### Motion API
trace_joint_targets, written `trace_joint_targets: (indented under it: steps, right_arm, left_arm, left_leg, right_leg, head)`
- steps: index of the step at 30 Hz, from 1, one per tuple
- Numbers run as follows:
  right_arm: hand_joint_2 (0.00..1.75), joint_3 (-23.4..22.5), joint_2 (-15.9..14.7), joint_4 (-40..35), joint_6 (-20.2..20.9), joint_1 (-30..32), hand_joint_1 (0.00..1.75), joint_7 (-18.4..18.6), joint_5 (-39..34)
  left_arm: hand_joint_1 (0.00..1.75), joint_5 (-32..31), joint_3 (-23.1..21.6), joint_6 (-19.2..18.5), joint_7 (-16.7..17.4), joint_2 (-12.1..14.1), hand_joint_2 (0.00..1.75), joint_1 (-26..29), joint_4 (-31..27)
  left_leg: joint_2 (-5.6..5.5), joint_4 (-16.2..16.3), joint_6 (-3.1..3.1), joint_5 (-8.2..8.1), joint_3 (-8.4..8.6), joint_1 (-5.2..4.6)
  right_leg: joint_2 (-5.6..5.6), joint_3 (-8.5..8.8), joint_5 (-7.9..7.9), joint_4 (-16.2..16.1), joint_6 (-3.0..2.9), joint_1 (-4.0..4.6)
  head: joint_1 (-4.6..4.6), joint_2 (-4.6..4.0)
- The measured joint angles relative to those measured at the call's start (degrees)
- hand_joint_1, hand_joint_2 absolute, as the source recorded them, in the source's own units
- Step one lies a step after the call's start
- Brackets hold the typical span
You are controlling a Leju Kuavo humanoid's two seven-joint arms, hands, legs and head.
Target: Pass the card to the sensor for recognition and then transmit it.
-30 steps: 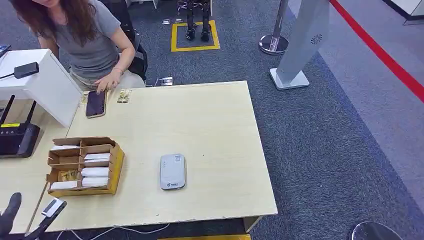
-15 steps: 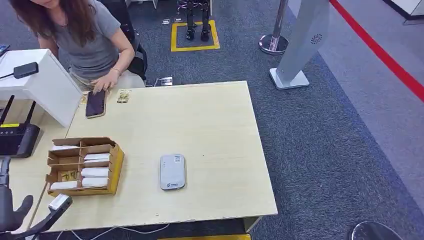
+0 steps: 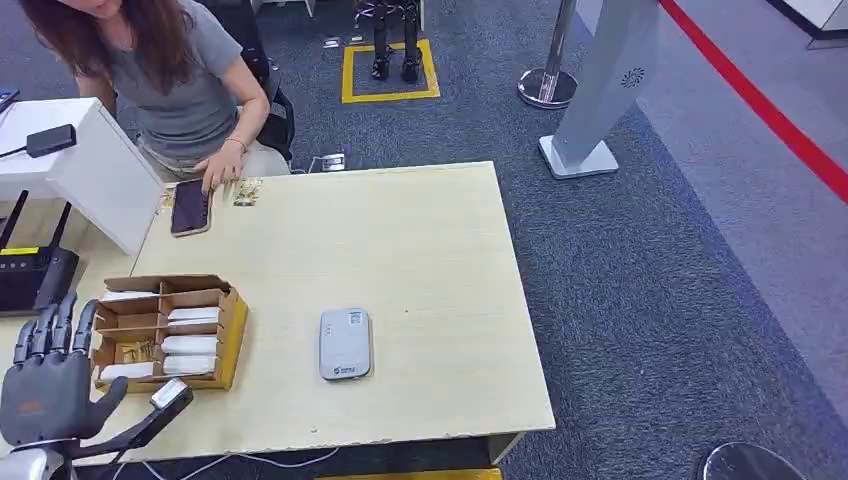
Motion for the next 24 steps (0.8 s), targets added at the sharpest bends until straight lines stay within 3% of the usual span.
trace_joint_targets:
  steps: [7,16,24]
  right_arm:
    - [0.0,0.0,0.0,-0.1,-0.2,0.0,0.0,-0.1,0.0]
    - [0.0,0.0,0.0,-0.3,-0.3,0.0,0.0,-0.2,-0.2]
    - [0.0,-0.2,0.0,-0.3,-0.7,0.1,0.0,0.2,-1.0]
  left_arm:
    - [0.0,4.7,-3.1,-2.9,-0.7,0.3,1.75,-1.3,1.2]
    - [0.0,3.4,-6.7,-5.8,1.6,2.1,1.75,-1.8,1.9]
    - [0.0,-0.8,-7.0,-11.1,8.5,4.0,1.75,-1.2,1.4]
  left_leg:
    - [0.0,0.0,0.0,0.0,0.0,0.0]
    - [0.0,0.0,0.0,0.01,0.0,0.0]
    - [0.0,0.0,0.0,0.01,-0.01,0.01]
  right_leg:
    - [-0.01,0.0,0.0,0.0,0.0,0.0]
    - [0.01,0.0,0.0,0.0,0.0,0.0]
    - [0.01,0.0,0.0,0.0,0.0,0.01]
  head:
    - [0.0,0.0]
    - [0.0,0.0]
    - [0.04,0.0]
